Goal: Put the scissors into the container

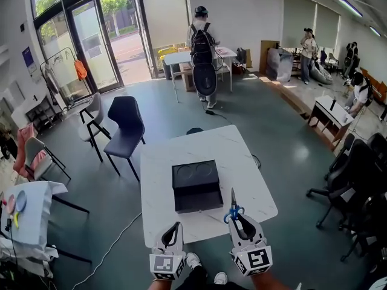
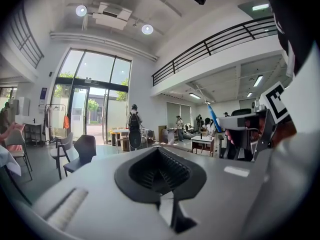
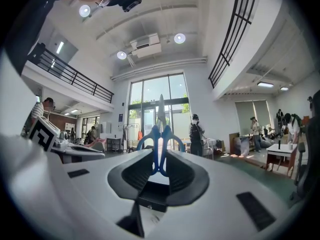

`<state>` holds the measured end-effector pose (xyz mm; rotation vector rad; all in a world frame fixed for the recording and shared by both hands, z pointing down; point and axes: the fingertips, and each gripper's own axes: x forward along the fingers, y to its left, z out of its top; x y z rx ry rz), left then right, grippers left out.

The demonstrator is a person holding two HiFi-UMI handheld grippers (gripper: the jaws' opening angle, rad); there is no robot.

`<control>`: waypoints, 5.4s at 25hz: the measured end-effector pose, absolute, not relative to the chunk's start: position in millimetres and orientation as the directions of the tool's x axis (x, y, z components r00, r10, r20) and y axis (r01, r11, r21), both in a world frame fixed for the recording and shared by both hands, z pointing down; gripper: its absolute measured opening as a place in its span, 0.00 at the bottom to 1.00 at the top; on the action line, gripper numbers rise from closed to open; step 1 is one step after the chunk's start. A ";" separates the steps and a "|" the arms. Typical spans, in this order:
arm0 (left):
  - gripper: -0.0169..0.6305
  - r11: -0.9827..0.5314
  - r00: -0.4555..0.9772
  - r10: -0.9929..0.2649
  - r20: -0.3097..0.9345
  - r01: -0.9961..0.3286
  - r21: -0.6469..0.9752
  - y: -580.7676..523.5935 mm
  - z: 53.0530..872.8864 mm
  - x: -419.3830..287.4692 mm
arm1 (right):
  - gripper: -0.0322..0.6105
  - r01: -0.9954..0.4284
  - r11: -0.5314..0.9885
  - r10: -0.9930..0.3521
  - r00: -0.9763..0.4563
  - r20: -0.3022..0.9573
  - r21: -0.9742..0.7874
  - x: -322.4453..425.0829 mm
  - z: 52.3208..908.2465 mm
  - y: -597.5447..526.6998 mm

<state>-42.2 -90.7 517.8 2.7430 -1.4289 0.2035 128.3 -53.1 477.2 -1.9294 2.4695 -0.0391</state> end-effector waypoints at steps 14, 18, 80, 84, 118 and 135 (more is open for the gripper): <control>0.04 -0.598 0.588 -0.795 0.147 -0.801 -0.035 -202.7 528.9 -72.9 | 0.18 -0.965 0.257 -0.966 -0.257 -0.010 -0.045 87.6 478.5 -165.3; 0.04 -0.614 0.600 -0.784 0.161 -0.787 -0.056 -223.0 536.2 -80.4 | 0.18 -0.966 0.257 -0.966 -0.257 0.002 0.003 82.1 472.3 -185.0; 0.04 -0.472 0.460 -0.833 0.306 -0.881 0.040 -262.7 602.3 -64.0 | 0.18 -0.451 0.880 -0.374 -0.459 0.806 0.151 55.3 729.8 -246.2; 0.04 -0.464 0.453 -0.837 0.306 -0.885 0.040 -261.7 602.2 -66.9 | 0.18 -0.404 0.903 -0.313 -0.388 0.867 0.145 53.4 744.8 -246.3; 0.04 -0.471 0.455 -0.839 0.300 -0.882 0.019 -251.9 598.7 -68.9 | 0.19 -0.411 0.844 -0.498 -0.359 0.789 0.346 46.9 680.9 -261.8; 0.04 -0.524 0.513 -0.826 0.234 -0.851 0.017 -254.9 566.2 -37.1 | 0.06 -0.845 0.481 -0.876 -0.449 0.178 0.235 74.8 508.0 -253.0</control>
